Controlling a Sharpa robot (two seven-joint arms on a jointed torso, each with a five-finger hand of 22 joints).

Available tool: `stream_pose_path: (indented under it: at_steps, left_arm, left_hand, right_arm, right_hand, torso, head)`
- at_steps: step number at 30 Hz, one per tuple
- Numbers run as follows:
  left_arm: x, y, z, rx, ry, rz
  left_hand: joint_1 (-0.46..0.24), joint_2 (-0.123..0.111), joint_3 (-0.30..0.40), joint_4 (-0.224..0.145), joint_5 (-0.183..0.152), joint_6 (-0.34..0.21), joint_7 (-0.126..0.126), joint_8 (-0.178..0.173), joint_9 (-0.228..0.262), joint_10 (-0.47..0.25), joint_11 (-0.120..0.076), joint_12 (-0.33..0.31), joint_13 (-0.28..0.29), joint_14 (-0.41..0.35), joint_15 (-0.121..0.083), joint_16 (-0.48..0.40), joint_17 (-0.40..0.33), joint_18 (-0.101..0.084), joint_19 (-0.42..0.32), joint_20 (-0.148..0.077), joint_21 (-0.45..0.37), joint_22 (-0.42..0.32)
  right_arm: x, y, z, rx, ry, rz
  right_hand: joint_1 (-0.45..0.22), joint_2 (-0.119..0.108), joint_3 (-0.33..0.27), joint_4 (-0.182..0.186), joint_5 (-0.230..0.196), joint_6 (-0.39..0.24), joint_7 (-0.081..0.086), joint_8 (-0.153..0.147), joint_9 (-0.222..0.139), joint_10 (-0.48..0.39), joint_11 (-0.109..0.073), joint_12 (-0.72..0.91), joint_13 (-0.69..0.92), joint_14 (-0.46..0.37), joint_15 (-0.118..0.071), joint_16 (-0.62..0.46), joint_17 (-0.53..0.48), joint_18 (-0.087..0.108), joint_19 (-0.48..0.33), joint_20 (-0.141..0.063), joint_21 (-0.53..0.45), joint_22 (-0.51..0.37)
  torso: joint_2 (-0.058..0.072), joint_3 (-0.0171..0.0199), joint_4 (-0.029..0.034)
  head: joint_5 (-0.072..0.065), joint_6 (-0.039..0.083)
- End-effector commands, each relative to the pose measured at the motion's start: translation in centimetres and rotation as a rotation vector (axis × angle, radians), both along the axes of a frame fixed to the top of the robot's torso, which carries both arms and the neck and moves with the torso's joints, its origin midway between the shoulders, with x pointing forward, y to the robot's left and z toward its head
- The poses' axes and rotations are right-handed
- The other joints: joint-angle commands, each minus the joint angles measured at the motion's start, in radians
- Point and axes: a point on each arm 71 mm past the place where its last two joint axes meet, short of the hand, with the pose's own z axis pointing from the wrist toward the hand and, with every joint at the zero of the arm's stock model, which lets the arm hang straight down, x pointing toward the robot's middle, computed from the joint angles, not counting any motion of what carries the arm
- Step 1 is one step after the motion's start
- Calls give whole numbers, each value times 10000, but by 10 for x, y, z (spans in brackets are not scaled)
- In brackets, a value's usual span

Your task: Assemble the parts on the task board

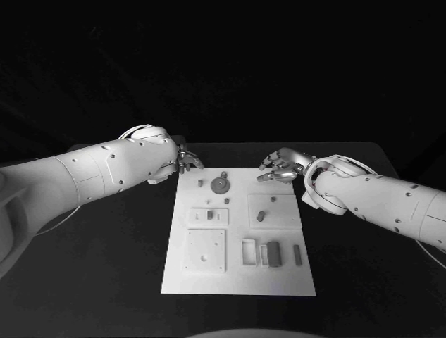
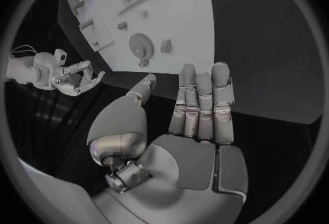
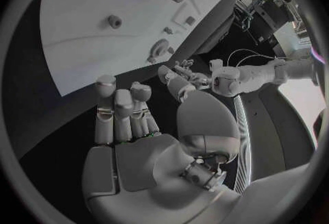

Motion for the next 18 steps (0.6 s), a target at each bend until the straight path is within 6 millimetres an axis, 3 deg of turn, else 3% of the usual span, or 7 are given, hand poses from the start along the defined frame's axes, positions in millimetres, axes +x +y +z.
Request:
stream_pose_path:
  at_steps: [1,18]
  left_arm:
    - [-2,-3,-4,437,385,-214]
    - [-5,-10,-24,472,768,-351]
  left_hand:
    - [-71,24,-10,65,-32,89,-21,42,-15,99,-14,51,13,55,-16,46,16,674,56,-8,44,23]
    - [-51,83,-5,102,-1,125,-39,66,-31,137,-34,81,48,68,-44,116,55,669,80,-36,89,101]
  right_arm:
    - [-1,2,0,-17,-8,103]
    - [-1,5,0,-3,10,179]
  right_hand:
    - [-99,3,-18,53,49,15,85,41,-12,-84,10,69,-10,-15,-39,52,-12,684,-26,-69,-33,95]
    - [-97,4,-17,51,49,14,85,42,-13,-84,10,71,-12,-13,-39,54,-12,684,-24,-70,-32,96]
  torso:
    - [-4,-11,-1]
    - [4,-15,-4]
  head:
    - [11,3]
    - [-25,-19]
